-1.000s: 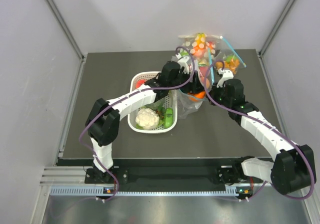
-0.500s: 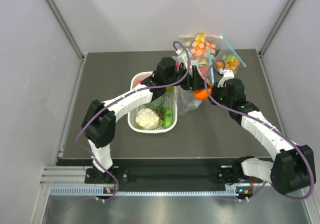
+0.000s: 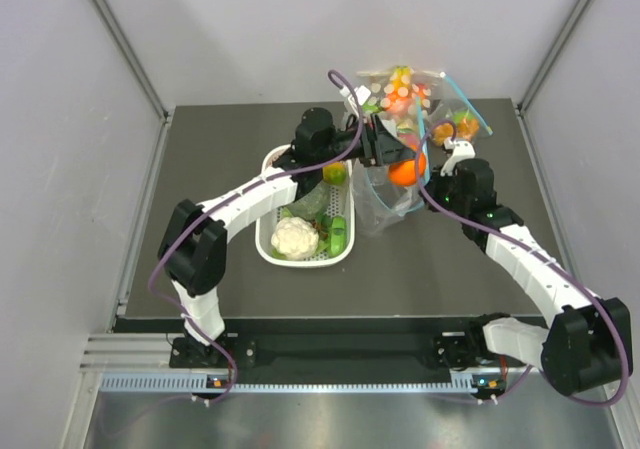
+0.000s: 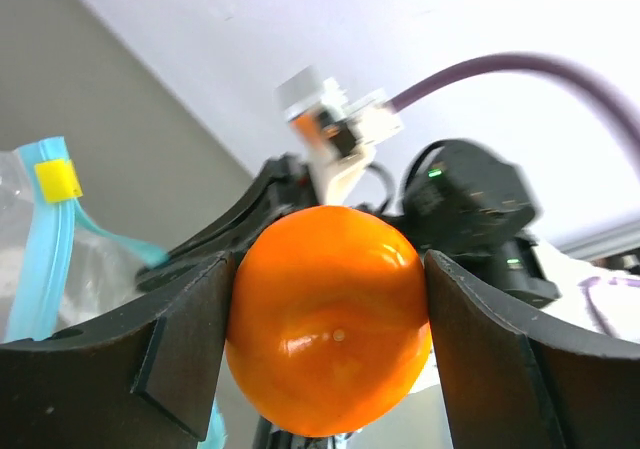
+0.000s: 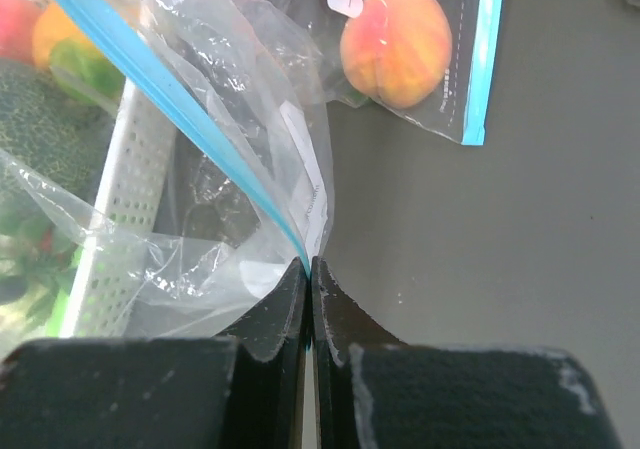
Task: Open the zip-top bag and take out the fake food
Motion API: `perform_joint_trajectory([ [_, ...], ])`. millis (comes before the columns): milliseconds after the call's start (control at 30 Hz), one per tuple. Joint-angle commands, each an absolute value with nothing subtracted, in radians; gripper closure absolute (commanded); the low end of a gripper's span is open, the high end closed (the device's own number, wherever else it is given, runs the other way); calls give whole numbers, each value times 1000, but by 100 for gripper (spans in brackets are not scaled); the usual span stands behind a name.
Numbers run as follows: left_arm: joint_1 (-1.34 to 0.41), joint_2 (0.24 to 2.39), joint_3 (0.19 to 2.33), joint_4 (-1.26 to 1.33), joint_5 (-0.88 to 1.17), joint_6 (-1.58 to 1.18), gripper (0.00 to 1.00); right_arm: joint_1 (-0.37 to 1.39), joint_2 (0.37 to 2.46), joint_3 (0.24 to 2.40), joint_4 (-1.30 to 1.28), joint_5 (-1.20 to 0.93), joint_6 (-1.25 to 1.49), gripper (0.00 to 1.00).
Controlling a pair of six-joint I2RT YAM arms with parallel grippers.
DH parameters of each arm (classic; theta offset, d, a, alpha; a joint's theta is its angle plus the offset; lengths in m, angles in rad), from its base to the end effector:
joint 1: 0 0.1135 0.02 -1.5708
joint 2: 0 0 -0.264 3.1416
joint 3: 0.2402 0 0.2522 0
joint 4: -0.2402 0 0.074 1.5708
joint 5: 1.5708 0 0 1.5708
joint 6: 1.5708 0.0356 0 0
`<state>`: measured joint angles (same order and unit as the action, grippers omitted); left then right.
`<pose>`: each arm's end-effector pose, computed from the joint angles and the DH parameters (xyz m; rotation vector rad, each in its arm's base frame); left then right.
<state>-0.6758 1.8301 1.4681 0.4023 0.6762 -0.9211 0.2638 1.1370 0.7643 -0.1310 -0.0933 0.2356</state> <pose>0.3291 -0.2924 0.3421 0.4159 1.7903 -1.7106 0.2452 0.0697 0.2669 -0.0873 2.0951 0.4008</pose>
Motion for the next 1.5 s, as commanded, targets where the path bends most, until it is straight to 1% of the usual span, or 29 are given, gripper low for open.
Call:
perform_joint_trajectory([
  [0, -669, 1805, 1522, 595, 741, -1021, 82, 253, 1120, 764, -135, -78, 221, 100],
  [333, -669, 1780, 1539, 742, 792, -1129, 82, 252, 1126, 776, -138, -81, 222, 100],
  [400, -664, 1741, 1546, 709, 781, -1082, 82, 250, 1121, 778, -141, -80, 221, 100],
  [500, -649, 1691, 1557, 496, 730, -895, 82, 249, 1109, 782, -152, -80, 221, 100],
  [533, -643, 1652, 1562, 325, 651, -831, 82, 250, 1105, 787, -155, -77, 219, 100],
  [567, -638, 1629, 1566, 245, 600, -696, 82, 247, 1095, 790, -163, -77, 216, 100],
  [600, -632, 1587, 1566, 179, 530, -633, 82, 245, 1091, 793, -167, -75, 216, 100],
  [633, -630, 1562, 1560, 56, 394, -576, 82, 245, 1088, 799, -172, -74, 213, 100],
  [733, -629, 1482, 1511, -55, 206, -427, 82, 239, 1072, 813, -189, -71, 210, 100],
  [767, -629, 1465, 1478, -107, 102, -384, 82, 238, 1065, 816, -196, -72, 206, 100],
  [867, -637, 1419, 1395, -182, -52, -330, 82, 233, 1049, 839, -221, -61, 195, 100],
  [967, -667, 1396, 1309, -224, -162, -302, 82, 229, 1037, 876, -258, -35, 178, 100],
  [1067, -693, 1370, 1217, -239, -210, -313, 83, 213, 1023, 910, -284, -8, 164, 100],
  [1267, -718, 1296, 1056, -218, -209, -383, 83, 143, 986, 968, -334, 29, 149, 100],
  [1467, -784, 1315, 966, -195, -239, -439, 83, 104, 974, 977, -347, 28, 146, 100],
])
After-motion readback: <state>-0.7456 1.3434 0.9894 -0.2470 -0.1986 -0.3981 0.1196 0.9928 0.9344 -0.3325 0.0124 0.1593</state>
